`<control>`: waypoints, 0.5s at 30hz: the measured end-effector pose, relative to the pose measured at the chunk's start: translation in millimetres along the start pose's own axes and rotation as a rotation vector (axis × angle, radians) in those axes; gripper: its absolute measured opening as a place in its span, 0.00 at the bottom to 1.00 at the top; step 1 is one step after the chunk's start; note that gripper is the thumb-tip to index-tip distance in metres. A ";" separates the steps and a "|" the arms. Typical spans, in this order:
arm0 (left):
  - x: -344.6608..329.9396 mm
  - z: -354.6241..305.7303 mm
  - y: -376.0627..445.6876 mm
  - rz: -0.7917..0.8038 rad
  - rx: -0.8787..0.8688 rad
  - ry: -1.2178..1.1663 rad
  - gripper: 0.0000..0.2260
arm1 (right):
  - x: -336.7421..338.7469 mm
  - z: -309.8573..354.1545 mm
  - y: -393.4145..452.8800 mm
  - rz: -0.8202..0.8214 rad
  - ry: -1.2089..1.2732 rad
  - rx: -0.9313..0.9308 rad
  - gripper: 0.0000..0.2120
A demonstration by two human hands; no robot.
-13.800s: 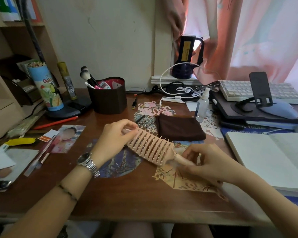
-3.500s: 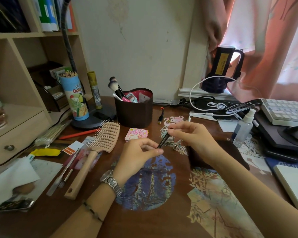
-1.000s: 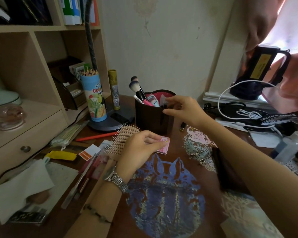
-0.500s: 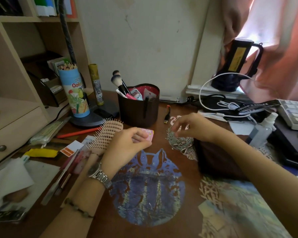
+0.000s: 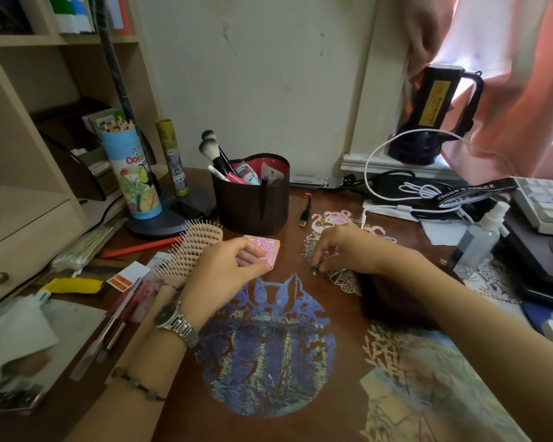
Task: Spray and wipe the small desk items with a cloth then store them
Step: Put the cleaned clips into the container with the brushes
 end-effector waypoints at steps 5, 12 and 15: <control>-0.7 2.1 0.5 0.008 0.014 0.012 0.07 | 6.4 -3.7 3.7 -0.065 0.100 -0.020 0.04; 0.5 2.1 1.3 0.001 0.019 0.004 0.06 | 25.3 -14.4 7.3 -0.194 0.501 -0.114 0.07; 0.5 2.2 1.5 0.000 0.017 -0.003 0.06 | 28.9 -14.4 7.4 -0.194 0.565 -0.125 0.09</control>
Point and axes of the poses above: each hand's wrist, its own y-axis towards the middle knuckle, its own x-axis out of the back of the hand, z = x × y, the point moved 7 cm from there along y, towards the middle knuckle, and after that the axes turned 14 degrees about -x, right-handed, at the moved point
